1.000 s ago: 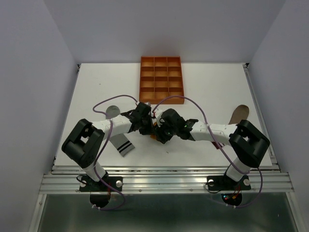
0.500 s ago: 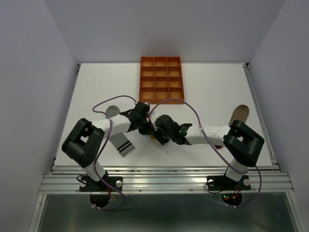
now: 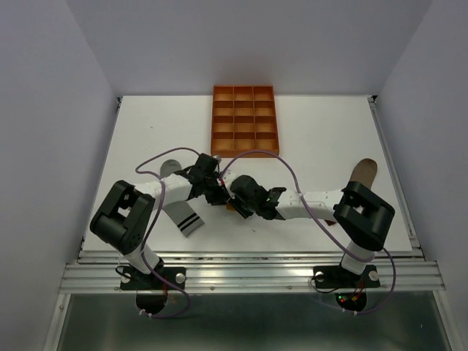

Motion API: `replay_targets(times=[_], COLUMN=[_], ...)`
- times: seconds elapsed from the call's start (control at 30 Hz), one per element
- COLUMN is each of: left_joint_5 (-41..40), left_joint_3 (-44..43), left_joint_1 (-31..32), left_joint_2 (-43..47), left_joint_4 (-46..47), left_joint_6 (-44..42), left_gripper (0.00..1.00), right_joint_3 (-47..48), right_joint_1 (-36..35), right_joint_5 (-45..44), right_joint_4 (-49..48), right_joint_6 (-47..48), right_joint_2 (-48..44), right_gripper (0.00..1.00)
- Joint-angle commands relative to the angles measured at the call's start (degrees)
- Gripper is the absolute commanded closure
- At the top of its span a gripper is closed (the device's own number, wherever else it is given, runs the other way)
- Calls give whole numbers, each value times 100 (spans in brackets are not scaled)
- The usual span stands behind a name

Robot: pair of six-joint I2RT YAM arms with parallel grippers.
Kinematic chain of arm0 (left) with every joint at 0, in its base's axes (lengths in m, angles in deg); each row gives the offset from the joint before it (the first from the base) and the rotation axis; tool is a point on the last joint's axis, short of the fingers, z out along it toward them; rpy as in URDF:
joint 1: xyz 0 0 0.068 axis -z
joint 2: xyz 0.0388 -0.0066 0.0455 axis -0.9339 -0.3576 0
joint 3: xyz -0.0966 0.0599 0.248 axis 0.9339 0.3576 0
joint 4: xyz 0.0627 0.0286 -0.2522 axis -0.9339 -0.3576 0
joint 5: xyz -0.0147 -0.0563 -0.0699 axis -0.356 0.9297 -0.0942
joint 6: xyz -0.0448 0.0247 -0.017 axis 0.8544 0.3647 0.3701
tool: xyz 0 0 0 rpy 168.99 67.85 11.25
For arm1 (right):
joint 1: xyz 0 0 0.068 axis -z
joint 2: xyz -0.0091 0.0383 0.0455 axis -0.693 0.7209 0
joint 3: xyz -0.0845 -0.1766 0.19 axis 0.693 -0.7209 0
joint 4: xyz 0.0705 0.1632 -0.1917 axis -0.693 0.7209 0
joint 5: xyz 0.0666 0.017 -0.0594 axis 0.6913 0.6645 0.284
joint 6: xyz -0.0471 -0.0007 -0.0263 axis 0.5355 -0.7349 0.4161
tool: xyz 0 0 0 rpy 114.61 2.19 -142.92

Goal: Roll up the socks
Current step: Roll the sock at the center of the board.

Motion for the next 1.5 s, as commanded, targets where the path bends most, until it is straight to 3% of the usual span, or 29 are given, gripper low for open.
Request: replay_targets(times=[0.0, 0.07, 0.13, 0.17, 0.2, 0.23, 0.6, 0.83, 1.1, 1.47], left_joint_5=[-8, -71, -210, -281, -386, -439, -826, -792, -221, 44], left_joint_3=[216, 181, 94, 24, 5, -12, 84, 330, 822, 884], left_joint_1=[-58, -76, -85, -94, -102, -102, -340, -366, -357, -349], left_joint_2=[357, 569, 884, 973, 1122, 1176, 1580, 1633, 1792, 1221], left_joint_4=[-708, -691, -708, -743, -744, -735, -866, -823, -33, 329], left_joint_6=[-59, 56, 73, 99, 108, 74, 100, 56, -111, -146], left_gripper=[64, 50, 45, 36, 11, 1, 2, 4, 5, 9], right_joint_3=[-108, -90, -64, -46, -11, 24, 243, 446, 850, 1412], right_joint_1=[-14, 56, 135, 135, 275, 337, 1356, 1698, 2122, 2411], right_joint_5=[265, 658, 924, 1204, 1285, 1416, 3420, 3710, 4466, 4485], right_joint_4=[612, 639, 630, 630, 621, 630, 753, 1034, 1420, 2027], right_joint_6=[-275, -459, -600, -714, -793, -872, -1681, -1963, -2349, -2587], right_joint_2=[384, 313, 252, 234, 234, 251, 593, 946, 1437, 2097], right_gripper=[99, 99, 99, 99, 99, 99, 99, 99, 99, 99])
